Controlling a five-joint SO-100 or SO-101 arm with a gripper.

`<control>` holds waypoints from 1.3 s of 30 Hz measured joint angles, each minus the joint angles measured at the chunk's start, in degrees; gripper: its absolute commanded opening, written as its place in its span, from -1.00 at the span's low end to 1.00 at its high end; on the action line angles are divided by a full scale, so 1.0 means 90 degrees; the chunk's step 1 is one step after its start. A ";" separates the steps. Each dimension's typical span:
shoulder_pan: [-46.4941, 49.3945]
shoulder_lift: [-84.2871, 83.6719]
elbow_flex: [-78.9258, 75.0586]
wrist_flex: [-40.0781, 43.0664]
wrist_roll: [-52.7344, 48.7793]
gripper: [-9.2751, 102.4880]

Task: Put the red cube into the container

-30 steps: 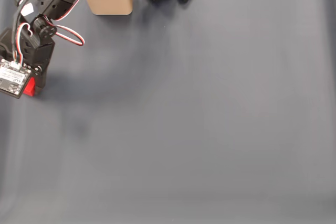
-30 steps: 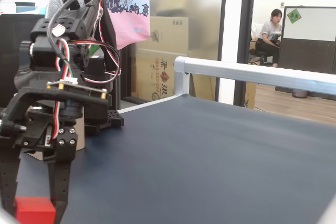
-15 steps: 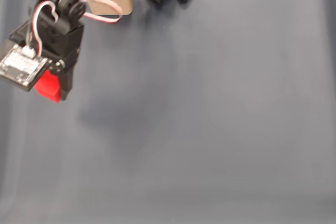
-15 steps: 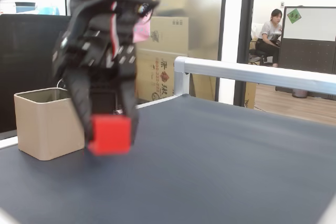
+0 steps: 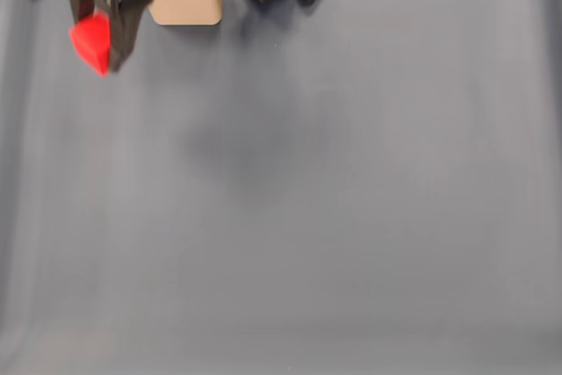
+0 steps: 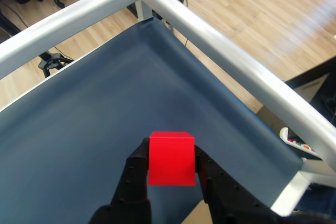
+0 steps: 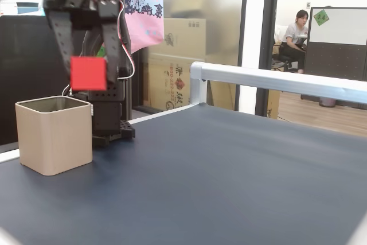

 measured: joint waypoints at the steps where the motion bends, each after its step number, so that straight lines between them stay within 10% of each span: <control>1: 0.0078 0.0234 0.0088 0.0137 0.0000 -0.83; 39: 0.4102 0.5381 0.3770 0.1982 -0.1650 -0.83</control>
